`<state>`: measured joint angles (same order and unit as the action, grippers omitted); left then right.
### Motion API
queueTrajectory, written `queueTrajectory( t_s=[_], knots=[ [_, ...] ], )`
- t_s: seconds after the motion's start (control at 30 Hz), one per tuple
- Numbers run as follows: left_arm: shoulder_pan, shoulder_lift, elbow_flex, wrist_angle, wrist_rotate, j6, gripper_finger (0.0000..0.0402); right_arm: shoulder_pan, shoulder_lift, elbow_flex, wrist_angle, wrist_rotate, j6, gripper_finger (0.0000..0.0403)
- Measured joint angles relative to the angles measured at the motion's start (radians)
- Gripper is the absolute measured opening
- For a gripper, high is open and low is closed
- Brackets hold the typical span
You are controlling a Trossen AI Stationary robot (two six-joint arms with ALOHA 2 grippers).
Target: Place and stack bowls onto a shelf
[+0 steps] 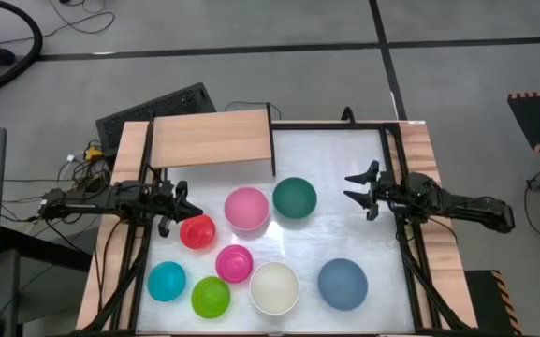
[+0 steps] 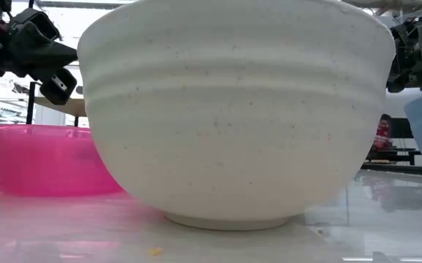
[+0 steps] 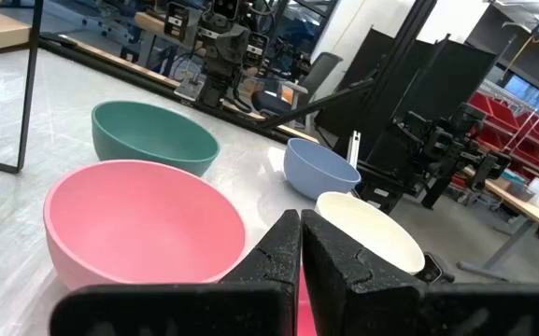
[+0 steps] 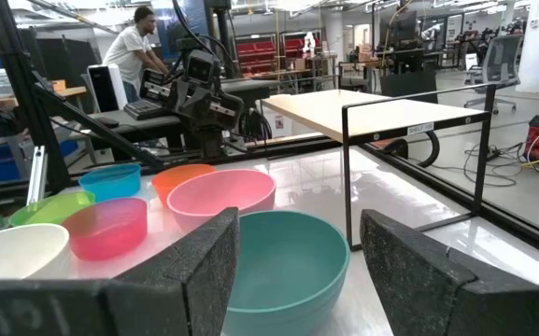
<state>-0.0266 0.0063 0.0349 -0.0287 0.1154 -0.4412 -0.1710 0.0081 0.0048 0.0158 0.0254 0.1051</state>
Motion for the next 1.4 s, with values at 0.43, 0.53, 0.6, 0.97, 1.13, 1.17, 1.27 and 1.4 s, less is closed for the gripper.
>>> queueTrajectory(
  t_s=[0.43, 0.53, 0.6, 0.97, 1.13, 1.17, 1.27, 1.4],
  knots=[
    [0.000, 0.000, 0.000, 0.000, -0.002, 0.001, 0.0000, 0.000, 0.000, 0.000, 0.000, 0.000, 0.000, 0.0249],
    [-0.001, 0.000, 0.000, -0.007, -0.077, 0.041, 0.0000, 0.000, 0.000, 0.000, 0.000, 0.000, 0.000, 0.0249],
    [0.000, 0.000, 0.000, -0.011, -0.137, 0.029, 0.0000, 0.000, 0.000, 0.000, 0.000, 0.000, 0.000, 0.0249],
    [0.000, 0.000, 0.000, 0.001, -0.254, -0.122, 0.0000, -0.001, 0.000, 0.000, 0.000, 0.000, -0.014, 0.0249],
    [0.000, 0.000, 0.000, 0.001, -0.260, -0.136, 0.0000, -0.002, 0.000, 0.000, 0.014, 0.000, -0.004, 0.0249],
    [0.000, 0.000, 0.000, 0.001, -0.259, -0.155, 0.0000, -0.002, 0.000, 0.000, 0.018, 0.000, 0.014, 0.0249],
    [0.000, 0.000, 0.000, 0.001, -0.259, -0.236, 0.0000, -0.002, 0.000, 0.000, 0.019, 0.000, 0.102, 0.0249],
    [0.000, 0.000, 0.000, 0.003, -0.275, -0.327, 0.0000, -0.001, 0.000, 0.000, 0.021, 0.001, 0.348, 0.0249]
  ],
)
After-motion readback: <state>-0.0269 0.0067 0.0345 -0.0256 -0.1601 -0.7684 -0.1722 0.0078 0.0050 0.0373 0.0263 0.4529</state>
